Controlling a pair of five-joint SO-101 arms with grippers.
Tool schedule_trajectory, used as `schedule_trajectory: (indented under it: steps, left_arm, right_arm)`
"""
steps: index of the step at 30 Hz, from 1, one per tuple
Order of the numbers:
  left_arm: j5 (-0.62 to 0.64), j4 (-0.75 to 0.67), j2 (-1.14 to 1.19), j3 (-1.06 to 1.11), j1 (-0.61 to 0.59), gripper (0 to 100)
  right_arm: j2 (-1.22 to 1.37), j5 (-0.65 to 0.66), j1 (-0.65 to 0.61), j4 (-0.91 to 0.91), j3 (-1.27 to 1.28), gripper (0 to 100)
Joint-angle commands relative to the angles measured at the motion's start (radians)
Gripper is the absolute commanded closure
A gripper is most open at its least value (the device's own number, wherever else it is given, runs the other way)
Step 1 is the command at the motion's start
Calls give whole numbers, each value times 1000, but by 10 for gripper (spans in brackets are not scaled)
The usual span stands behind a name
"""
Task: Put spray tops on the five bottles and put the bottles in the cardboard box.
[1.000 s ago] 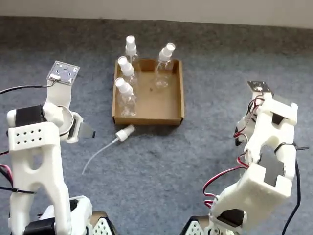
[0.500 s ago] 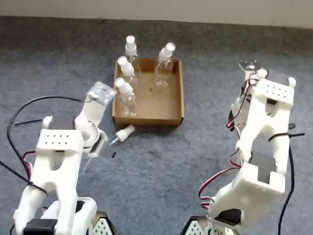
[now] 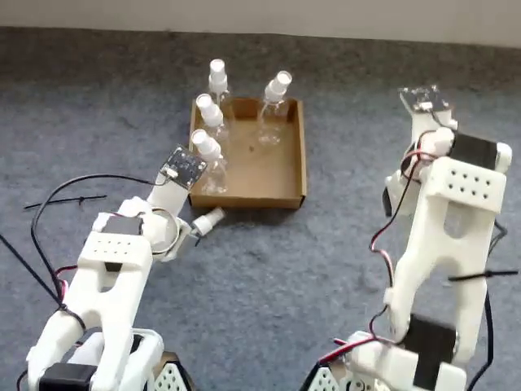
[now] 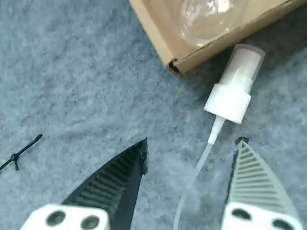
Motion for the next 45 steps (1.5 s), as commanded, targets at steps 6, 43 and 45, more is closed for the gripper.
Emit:
schedule_trajectory:
  steps: [6, 43, 45]
  left_arm:
    - [89, -114, -21, 1, 148, 740]
    - [26, -181, 306, -131, 151, 959]
    - [2, -161, 291, -125, 145, 981]
  right_arm:
    - [-216, 38, -10, -42, 157, 890]
    - [-249, 38, -10, -41, 168, 889]
    - [-249, 38, -10, -41, 170, 889]
